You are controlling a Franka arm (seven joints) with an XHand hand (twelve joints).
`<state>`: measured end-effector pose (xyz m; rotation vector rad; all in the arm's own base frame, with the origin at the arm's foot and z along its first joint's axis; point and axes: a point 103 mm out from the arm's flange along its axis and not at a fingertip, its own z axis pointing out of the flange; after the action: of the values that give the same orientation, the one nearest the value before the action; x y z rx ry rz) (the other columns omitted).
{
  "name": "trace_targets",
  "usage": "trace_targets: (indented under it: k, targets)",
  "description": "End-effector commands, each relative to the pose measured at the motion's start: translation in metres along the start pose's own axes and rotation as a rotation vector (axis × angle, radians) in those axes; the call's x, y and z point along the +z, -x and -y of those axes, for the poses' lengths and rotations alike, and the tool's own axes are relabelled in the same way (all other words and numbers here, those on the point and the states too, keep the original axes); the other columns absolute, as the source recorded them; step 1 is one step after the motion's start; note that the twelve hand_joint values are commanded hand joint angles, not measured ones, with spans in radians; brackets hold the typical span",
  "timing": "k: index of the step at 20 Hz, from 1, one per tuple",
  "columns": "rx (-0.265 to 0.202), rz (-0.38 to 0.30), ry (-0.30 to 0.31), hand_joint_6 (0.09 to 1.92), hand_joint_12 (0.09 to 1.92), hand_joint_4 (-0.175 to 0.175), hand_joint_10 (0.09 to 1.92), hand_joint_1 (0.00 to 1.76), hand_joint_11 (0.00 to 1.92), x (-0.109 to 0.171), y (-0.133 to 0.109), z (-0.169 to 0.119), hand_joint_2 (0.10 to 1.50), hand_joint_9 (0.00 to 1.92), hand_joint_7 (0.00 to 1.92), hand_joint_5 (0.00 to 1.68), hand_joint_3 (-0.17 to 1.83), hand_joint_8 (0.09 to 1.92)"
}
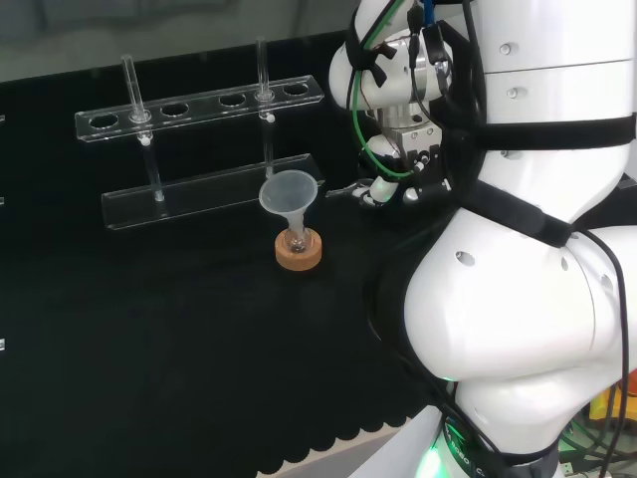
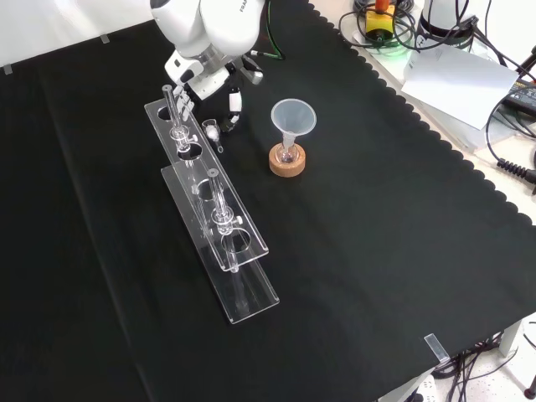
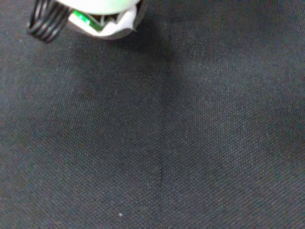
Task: Pick up the weighing funnel.
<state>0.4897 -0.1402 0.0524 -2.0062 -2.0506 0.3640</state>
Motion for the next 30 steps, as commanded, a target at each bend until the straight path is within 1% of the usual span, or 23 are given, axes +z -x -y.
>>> trace_targets:
  k: [1, 12, 14, 15, 16, 17, 18, 19, 20, 22, 27, 29, 30]
  targets:
    - [0.002, 0.000, 0.005, 0.81, 1.39, -0.005, 0.58, 0.96, 0.29, 0.001, 0.000, -0.001, 0.61, 0.63, 0.34, 0.62, 0.68, 0.69]
    - [-0.001, 0.006, -0.017, 0.83, 1.38, -0.006, 0.58, 0.96, 0.28, 0.003, 0.002, -0.002, 0.62, 0.63, 0.33, 0.62, 0.68, 0.69]
    - [-0.002, 0.002, -0.018, 0.84, 1.38, 0.001, 0.58, 0.96, 0.28, 0.002, 0.003, -0.002, 0.62, 0.63, 0.33, 0.64, 0.68, 0.69]
    - [-0.001, 0.007, -0.017, 0.86, 1.38, 0.011, 0.58, 0.96, 0.28, 0.002, 0.003, -0.002, 0.62, 0.63, 0.33, 0.68, 0.68, 0.69]
    - [0.000, 0.016, -0.011, 0.89, 1.38, 0.034, 0.58, 0.96, 0.29, 0.002, 0.003, -0.002, 0.62, 0.63, 0.33, 0.75, 0.68, 0.69]
    - [0.002, 0.027, 0.000, 0.92, 1.37, 0.089, 0.58, 1.00, 0.29, 0.001, 0.002, -0.002, 0.67, 0.64, 0.33, 0.88, 0.65, 0.69]
    - [0.006, 0.038, 0.011, 0.92, 1.37, 0.129, 0.58, 1.03, 0.30, 0.001, 0.002, -0.002, 0.70, 0.65, 0.34, 0.99, 0.64, 0.69]
    - [0.009, 0.044, 0.017, 0.92, 1.35, 0.152, 0.57, 1.06, 0.32, 0.000, 0.001, -0.001, 0.70, 0.66, 0.36, 1.06, 0.66, 0.69]
    - [0.014, 0.046, 0.024, 0.93, 1.34, 0.165, 0.57, 1.08, 0.34, -0.002, 0.001, -0.001, 0.68, 0.68, 0.37, 1.10, 0.70, 0.68]
    - [0.017, 0.049, 0.029, 0.95, 1.33, 0.174, 0.56, 1.09, 0.36, -0.006, 0.002, 0.001, 0.66, 0.71, 0.39, 1.13, 0.76, 0.67]
    - [0.019, 0.047, 0.035, 0.97, 1.33, 0.175, 0.55, 1.09, 0.38, -0.013, 0.006, 0.004, 0.65, 0.72, 0.40, 1.14, 0.79, 0.66]
    - [0.021, 0.031, 0.031, 0.97, 1.33, 0.175, 0.55, 1.09, 0.39, -0.019, 0.008, 0.007, 0.65, 0.73, 0.41, 1.14, 0.79, 0.66]
    - [0.018, 0.007, 0.019, 0.97, 1.33, 0.175, 0.55, 1.09, 0.39, -0.026, 0.011, 0.009, 0.65, 0.73, 0.41, 1.14, 0.79, 0.66]
